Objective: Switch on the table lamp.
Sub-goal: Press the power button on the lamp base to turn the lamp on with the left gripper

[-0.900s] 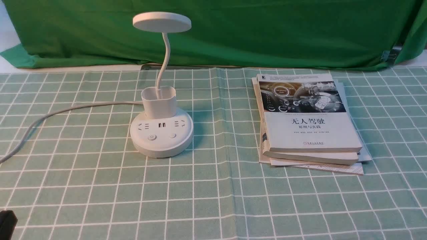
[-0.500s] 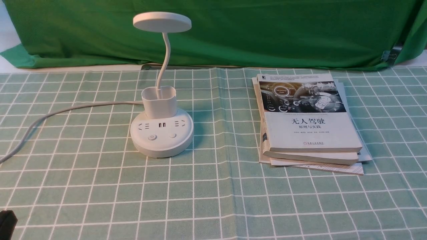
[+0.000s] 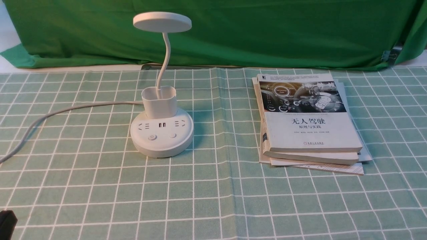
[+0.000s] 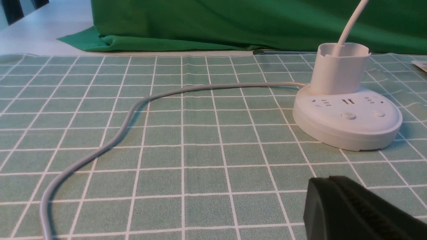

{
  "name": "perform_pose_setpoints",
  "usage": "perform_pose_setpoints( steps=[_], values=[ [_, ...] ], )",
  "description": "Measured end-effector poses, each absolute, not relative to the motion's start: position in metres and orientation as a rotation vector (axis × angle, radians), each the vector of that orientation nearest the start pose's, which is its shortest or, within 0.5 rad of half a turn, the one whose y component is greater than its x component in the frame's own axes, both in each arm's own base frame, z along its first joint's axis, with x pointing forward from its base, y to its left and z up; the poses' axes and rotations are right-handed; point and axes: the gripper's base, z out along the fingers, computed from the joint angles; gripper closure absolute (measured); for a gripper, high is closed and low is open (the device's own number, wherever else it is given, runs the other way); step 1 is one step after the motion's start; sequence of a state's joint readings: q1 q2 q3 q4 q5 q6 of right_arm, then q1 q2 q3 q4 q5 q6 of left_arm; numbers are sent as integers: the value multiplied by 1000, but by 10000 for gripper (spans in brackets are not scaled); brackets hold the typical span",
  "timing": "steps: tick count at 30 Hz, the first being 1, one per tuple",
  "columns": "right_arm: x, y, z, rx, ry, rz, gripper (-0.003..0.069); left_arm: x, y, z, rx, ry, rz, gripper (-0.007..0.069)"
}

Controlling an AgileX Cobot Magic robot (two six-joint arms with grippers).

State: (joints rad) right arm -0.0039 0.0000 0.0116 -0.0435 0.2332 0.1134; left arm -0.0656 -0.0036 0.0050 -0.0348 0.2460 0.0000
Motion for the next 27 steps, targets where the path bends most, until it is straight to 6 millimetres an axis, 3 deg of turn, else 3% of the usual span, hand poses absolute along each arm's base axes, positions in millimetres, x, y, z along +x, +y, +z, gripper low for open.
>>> perform_pose_setpoints(
  steps=[21,23,26,27],
  values=[
    [56,-1,188,72,1727,41,421,56,-4,209,88,1514,-12,621],
    [56,-1,188,72,1727,41,421,56,-4,213,86,1472,-12,621],
    [56,-1,188,72,1727,41,421,50,-3,237,68,1197,-19,621],
    [56,-1,188,72,1727,41,421,49,-3,239,66,1178,-20,621]
  ],
)
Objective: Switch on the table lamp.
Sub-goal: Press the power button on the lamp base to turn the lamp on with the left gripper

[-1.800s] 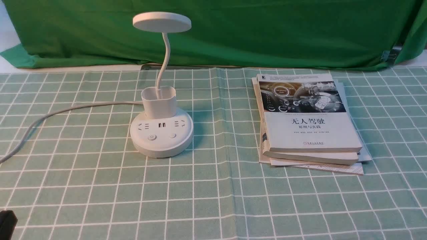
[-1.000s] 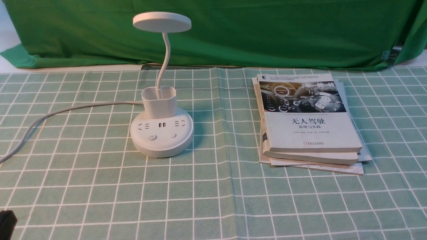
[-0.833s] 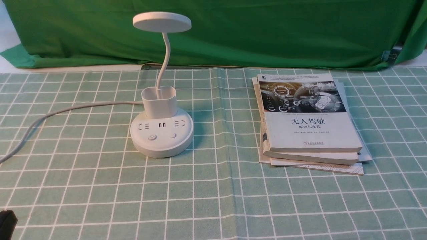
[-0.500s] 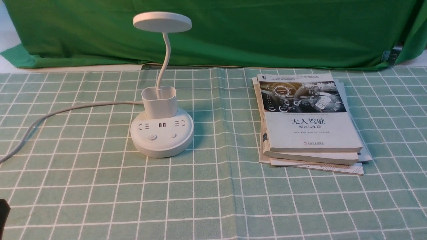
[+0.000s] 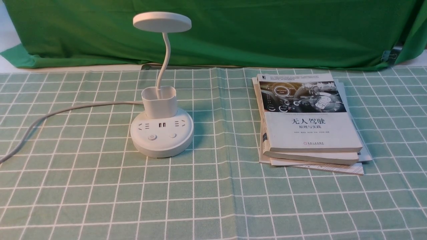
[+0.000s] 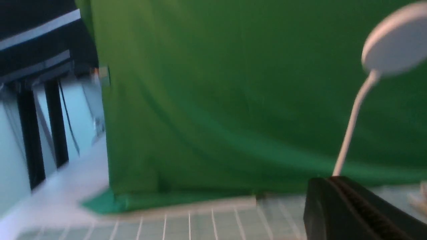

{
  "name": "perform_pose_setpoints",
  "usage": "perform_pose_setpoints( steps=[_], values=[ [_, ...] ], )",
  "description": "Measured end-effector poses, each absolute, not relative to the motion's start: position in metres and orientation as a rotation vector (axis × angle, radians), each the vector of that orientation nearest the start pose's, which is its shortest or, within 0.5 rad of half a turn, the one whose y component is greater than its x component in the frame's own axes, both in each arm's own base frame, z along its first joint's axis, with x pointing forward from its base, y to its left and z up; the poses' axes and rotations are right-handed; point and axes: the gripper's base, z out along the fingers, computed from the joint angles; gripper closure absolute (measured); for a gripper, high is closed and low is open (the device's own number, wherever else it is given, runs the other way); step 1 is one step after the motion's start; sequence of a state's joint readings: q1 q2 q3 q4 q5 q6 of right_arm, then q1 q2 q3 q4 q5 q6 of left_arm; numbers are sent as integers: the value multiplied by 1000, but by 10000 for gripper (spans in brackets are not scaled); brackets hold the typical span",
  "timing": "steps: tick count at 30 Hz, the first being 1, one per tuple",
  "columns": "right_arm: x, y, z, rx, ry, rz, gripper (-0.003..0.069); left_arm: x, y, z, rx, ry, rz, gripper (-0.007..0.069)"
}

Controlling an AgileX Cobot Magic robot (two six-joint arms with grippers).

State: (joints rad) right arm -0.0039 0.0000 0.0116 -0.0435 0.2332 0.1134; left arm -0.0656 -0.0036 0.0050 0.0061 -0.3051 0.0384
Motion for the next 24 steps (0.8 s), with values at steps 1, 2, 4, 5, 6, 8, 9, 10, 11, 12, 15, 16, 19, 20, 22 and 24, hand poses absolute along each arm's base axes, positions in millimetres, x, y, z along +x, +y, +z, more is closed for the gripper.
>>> perform_pose_setpoints(
  steps=[1,2,4,5,6,8,9,10,11,12,15,16,19,20,22,24],
  values=[
    [56,-1,188,72,1727,41,421,46,-3,246,58,1085,-27,621],
    [56,-1,188,72,1727,41,421,38,-3,258,48,931,-33,621],
    [56,-1,188,72,1727,41,421,31,-2,267,42,807,-35,621],
    [56,-1,188,72,1727,41,421,26,-2,271,40,734,-39,621],
    [56,-1,188,72,1727,41,421,21,-2,276,37,658,-50,621],
    [56,-1,188,72,1727,41,421,11,-2,283,21,522,-97,621],
    [56,-1,188,72,1727,41,421,5,-1,289,7,462,-140,621],
    [56,-1,188,72,1727,41,421,-1,0,302,-17,414,-208,621],
    [56,-1,188,72,1727,41,421,-2,0,304,-19,409,-220,621],
    [56,-1,188,72,1727,41,421,-10,1,328,-31,390,-285,621],
    [56,-1,188,72,1727,41,421,-16,-2,387,-7,568,-288,621],
    [56,-1,188,72,1727,41,421,-12,-3,403,6,681,-245,621],
    [56,-1,188,72,1727,41,421,23,-1,425,-9,1080,-114,621],
    [56,-1,188,72,1727,41,421,41,0,423,-23,1205,-91,621],
    [56,-1,188,72,1727,41,421,67,1,413,-63,1414,-85,621],
    [56,-1,188,72,1727,41,421,104,-3,388,-139,1689,-156,621]
  ],
)
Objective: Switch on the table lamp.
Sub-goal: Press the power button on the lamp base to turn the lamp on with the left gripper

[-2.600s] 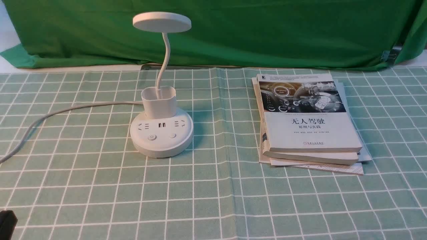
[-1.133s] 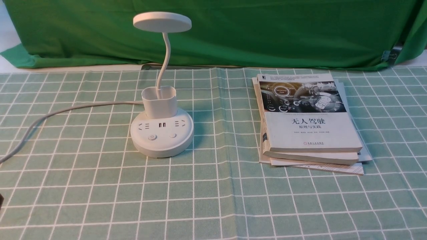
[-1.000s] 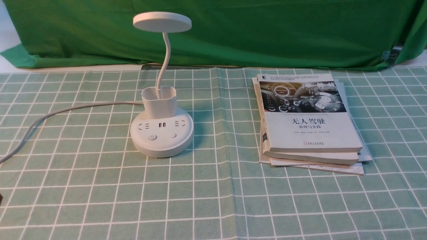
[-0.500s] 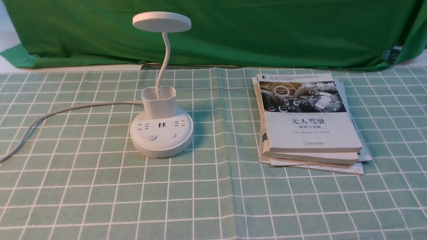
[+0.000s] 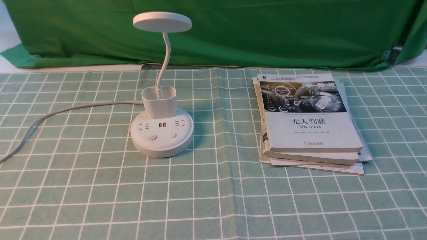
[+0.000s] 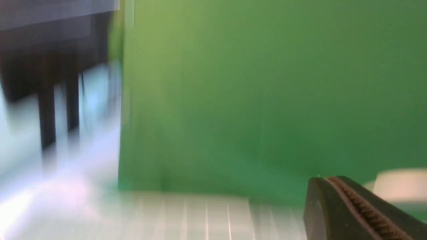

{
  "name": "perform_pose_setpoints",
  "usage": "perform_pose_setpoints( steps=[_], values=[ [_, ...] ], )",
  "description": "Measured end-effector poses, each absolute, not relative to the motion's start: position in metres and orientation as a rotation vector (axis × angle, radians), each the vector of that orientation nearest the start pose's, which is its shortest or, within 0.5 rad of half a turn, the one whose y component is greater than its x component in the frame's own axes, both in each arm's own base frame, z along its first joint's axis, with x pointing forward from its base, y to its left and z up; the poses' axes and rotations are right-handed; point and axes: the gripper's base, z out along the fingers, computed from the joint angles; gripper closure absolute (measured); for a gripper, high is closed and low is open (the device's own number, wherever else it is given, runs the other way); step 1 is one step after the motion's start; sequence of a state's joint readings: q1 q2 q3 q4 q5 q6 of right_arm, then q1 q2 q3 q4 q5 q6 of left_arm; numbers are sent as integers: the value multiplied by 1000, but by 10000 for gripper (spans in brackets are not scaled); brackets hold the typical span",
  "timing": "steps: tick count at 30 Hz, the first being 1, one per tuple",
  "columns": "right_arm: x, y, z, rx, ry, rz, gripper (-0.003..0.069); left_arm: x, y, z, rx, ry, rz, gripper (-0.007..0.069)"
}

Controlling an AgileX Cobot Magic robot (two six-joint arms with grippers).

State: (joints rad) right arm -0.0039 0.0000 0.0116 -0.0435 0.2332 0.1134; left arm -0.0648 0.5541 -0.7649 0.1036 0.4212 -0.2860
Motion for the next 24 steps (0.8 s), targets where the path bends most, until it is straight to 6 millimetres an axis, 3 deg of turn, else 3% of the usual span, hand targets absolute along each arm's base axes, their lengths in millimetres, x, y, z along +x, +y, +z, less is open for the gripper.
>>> perform_pose_setpoints(
  steps=[3,6,8,10,13,18,24],
  values=[
    [56,-1,188,72,1727,41,420,152,-20,344,-189,2060,-350,621],
    [56,-1,188,72,1727,41,418,191,-47,305,-93,2317,-641,621],
    [56,-1,188,72,1727,41,418,205,-58,291,-12,2374,-753,621],
    [56,-1,188,72,1727,41,418,231,-79,269,61,2452,-887,621],
    [56,-1,188,72,1727,41,418,263,-104,248,162,2546,-780,621],
    [56,-1,188,72,1727,41,418,308,-152,232,338,2614,-449,621],
    [56,-1,188,72,1727,41,418,357,-174,209,374,2645,-204,621]
  ],
)
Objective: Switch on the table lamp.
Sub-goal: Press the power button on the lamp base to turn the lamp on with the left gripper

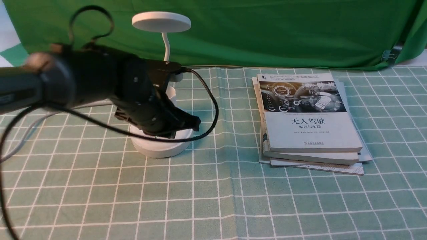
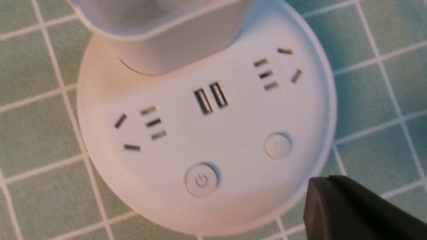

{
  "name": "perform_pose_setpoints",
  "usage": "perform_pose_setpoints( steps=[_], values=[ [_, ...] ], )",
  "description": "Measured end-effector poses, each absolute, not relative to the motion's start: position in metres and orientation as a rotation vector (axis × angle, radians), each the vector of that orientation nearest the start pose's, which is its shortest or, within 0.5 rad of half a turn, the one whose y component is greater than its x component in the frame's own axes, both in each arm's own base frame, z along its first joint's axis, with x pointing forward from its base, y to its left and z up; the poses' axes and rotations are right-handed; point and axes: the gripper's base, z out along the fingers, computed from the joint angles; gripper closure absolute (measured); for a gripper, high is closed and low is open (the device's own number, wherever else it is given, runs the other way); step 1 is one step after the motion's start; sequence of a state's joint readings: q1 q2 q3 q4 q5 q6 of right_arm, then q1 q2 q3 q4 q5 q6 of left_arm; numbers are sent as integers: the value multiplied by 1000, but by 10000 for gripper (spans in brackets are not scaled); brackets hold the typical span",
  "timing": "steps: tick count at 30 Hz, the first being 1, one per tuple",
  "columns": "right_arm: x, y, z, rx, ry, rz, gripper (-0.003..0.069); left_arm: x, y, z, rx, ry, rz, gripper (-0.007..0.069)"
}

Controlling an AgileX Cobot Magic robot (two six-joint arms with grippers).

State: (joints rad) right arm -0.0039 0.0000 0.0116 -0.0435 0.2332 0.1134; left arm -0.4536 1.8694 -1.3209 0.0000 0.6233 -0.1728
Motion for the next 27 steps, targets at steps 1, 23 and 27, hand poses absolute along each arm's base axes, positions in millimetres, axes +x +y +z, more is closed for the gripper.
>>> perform_pose_setpoints(
  steps=[1,23,27],
  values=[
    [56,-1,188,72,1727,41,418,357,-174,207,375,2651,-202,621],
    [56,-1,188,72,1727,41,418,376,-180,188,334,2603,-191,621],
    [56,-1,188,72,1727,41,418,379,-181,181,338,2612,-185,621]
  ],
)
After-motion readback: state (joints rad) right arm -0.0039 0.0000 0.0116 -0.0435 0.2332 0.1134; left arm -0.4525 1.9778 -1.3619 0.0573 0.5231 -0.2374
